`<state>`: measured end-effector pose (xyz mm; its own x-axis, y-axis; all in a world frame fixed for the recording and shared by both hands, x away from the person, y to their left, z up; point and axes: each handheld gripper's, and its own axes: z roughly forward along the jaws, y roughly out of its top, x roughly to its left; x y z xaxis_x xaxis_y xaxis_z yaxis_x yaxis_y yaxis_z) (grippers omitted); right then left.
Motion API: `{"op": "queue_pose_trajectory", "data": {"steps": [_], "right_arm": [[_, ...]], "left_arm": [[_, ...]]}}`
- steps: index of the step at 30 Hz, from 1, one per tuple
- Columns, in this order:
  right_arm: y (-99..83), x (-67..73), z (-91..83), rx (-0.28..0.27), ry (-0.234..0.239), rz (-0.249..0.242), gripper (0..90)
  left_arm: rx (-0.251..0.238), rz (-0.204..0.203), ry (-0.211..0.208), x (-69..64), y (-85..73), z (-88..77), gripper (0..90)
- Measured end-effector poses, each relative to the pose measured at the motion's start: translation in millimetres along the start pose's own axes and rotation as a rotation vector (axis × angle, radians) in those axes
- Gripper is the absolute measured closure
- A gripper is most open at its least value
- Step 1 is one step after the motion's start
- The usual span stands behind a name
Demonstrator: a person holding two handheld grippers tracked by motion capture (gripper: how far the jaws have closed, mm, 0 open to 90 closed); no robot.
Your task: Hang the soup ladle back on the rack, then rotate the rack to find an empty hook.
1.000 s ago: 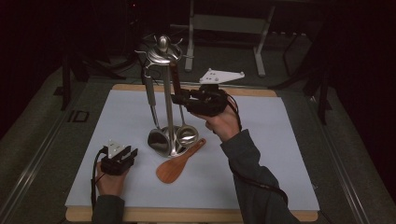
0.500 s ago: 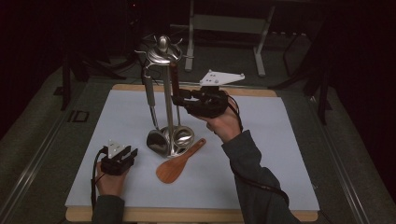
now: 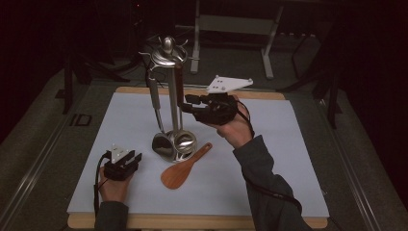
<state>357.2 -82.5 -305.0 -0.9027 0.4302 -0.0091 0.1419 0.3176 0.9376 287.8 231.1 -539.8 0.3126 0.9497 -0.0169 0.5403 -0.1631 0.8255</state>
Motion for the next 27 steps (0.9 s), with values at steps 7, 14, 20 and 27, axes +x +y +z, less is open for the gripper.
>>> {"op": "queue_pose_trajectory", "data": {"steps": [7,14,20,27], "right_arm": [[-3.8,-1.1,-6.0,0.048,-0.045,-0.027,64.5],[-14.6,-2.0,-6.1,0.142,-0.124,-0.083,61.9],[-27.6,-5.6,-7.3,0.192,-0.171,-0.086,59.3],[-47.8,-14.2,-17.0,0.233,-0.217,-0.068,57.3]], "left_arm": [[0.003,-0.004,0.001,0.4,0.2,0.1,66.7],[0.001,-0.005,0.001,0.3,0.1,0.0,66.7],[0.0,-0.003,0.005,0.0,0.0,0.0,66.7],[-0.037,-0.021,0.001,1.7,-1.3,-3.9,69.2]]}}
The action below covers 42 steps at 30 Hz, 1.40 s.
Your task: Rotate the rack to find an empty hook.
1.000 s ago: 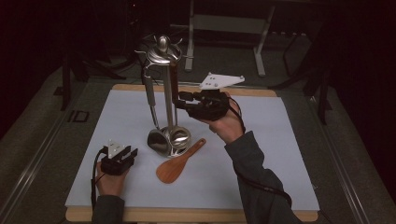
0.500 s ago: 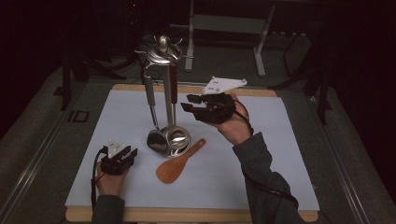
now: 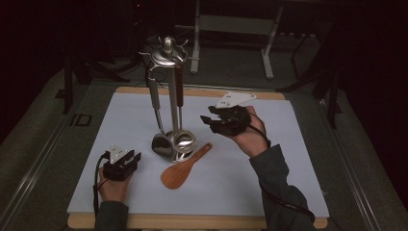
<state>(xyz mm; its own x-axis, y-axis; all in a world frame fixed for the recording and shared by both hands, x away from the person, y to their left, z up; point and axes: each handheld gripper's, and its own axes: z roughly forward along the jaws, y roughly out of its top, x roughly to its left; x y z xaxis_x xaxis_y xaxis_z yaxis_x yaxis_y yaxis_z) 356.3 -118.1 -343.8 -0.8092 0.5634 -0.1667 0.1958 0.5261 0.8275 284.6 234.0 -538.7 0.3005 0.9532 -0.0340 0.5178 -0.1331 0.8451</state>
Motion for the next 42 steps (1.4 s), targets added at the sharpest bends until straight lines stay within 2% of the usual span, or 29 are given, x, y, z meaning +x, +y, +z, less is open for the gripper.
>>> {"op": "queue_pose_trajectory", "data": {"steps": [3,8,9,12,15,19,22,26,29,32,34,42], "right_arm": [[-18.1,-4.6,-1.7,0.038,-0.012,0.01,56.2],[-46.2,-13.4,-6.3,0.073,-0.028,0.04,55.7],[-53.2,-14.9,-7.4,0.081,-0.037,0.055,55.6],[-69.1,-15.2,-7.2,0.109,-0.066,0.058,54.9],[-85.8,-13.3,-6.6,0.127,-0.08,0.068,54.2],[-110.1,-11.2,-8.5,0.14,-0.108,0.074,53.5],[-131.5,-13.0,-10.2,0.161,-0.119,0.101,53.5],[-155.2,-17.6,-12.1,0.17,-0.12,0.15,53.5],[-167.6,-19.9,-11.9,0.171,-0.127,0.182,53.2],[-178.5,-21.0,-10.9,0.16,-0.127,0.217,53.1],[-184.5,-22.2,-7.7,0.186,-0.129,0.22,52.6],[-190.7,-22.6,-10.6,0.166,-0.137,0.255,51.9]], "left_arm": [[-0.045,-0.036,-0.028,0.4,0.9,-4.4,74.9],[-0.132,-0.017,-0.051,-6.3,10.4,-17.3,82.1],[-0.145,-0.019,-0.052,-7.3,11.9,-19.5,82.7],[-0.201,-0.026,-0.055,-9.7,19.7,-29.5,85.1],[-0.28,-0.046,-0.062,-10.7,30.7,-43.1,89.3],[-0.365,-0.055,-0.073,-11.7,47.2,-62.1,89.7],[-0.417,-0.055,-0.081,-12.5,57.9,-73.4,89.7],[-0.476,-0.083,-0.119,-14.2,71.8,-81.4,89.6],[-0.503,-0.087,-0.134,-17.1,80.2,-82.8,89.4],[-0.546,-0.086,-0.155,-23.3,95.8,-83.6,89.5],[-0.569,-0.075,-0.167,-27.0,105.3,-84.8,89.5],[-0.635,-0.025,-0.179,-37.8,137.1,-97.9,89.5]]}}
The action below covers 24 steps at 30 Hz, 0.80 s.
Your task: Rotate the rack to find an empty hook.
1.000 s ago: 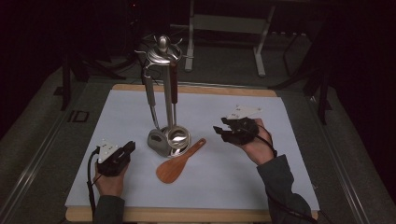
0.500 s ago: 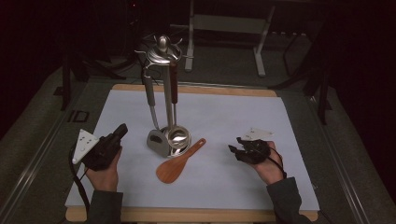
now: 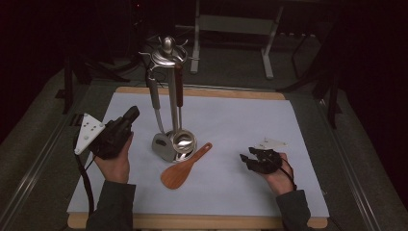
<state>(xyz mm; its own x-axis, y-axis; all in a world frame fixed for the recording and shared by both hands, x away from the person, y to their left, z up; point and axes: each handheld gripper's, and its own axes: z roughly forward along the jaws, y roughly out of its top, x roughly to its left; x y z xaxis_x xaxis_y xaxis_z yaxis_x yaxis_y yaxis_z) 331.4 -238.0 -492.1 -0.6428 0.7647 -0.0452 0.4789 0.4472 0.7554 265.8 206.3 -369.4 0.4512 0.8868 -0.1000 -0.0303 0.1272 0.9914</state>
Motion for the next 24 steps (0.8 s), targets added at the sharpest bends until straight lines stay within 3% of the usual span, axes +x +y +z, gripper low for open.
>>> {"op": "queue_pose_trajectory", "data": {"steps": [13,24], "right_arm": [[-9.9,-7.1,-3.3,0.005,-0.014,0.04,51.2],[-12.6,-9.4,-3.9,0.008,-0.014,0.05,50.9]], "left_arm": [[-0.101,0.089,-0.047,-22.3,56.3,11.7,89.5],[-0.126,0.127,-0.069,-37.6,81.4,27.2,89.5]]}}
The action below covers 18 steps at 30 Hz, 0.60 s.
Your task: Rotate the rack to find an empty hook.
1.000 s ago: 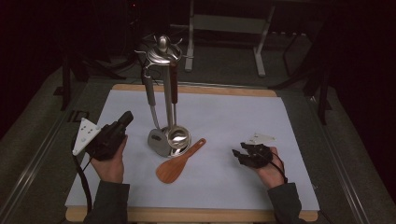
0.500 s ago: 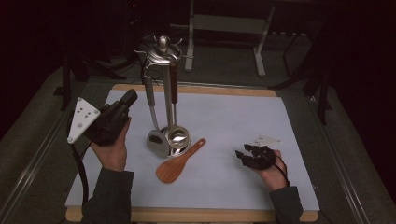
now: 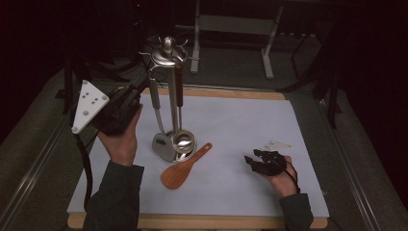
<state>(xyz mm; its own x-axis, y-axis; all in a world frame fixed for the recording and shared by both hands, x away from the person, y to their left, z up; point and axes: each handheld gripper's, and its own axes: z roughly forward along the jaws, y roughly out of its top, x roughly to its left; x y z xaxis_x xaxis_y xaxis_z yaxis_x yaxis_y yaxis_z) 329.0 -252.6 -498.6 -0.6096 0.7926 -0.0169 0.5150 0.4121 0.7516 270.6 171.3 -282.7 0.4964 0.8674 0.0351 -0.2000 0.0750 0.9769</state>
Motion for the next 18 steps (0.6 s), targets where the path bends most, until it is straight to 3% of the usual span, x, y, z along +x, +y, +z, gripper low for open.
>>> {"op": "queue_pose_trajectory", "data": {"steps": [12,14,18], "right_arm": [[-0.8,0.1,0.1,-0.002,0.003,0.002,50.8],[-1.1,0.2,0.4,0.0,0.005,0.003,50.8],[-1.6,0.8,1.1,0.003,0.008,0.003,50.8]], "left_arm": [[0.016,0.002,0.011,1.3,1.0,9.9,89.7],[0.023,0.03,0.026,-0.4,1.6,9.9,89.8],[0.028,0.047,0.035,-0.7,1.9,9.5,89.8]]}}
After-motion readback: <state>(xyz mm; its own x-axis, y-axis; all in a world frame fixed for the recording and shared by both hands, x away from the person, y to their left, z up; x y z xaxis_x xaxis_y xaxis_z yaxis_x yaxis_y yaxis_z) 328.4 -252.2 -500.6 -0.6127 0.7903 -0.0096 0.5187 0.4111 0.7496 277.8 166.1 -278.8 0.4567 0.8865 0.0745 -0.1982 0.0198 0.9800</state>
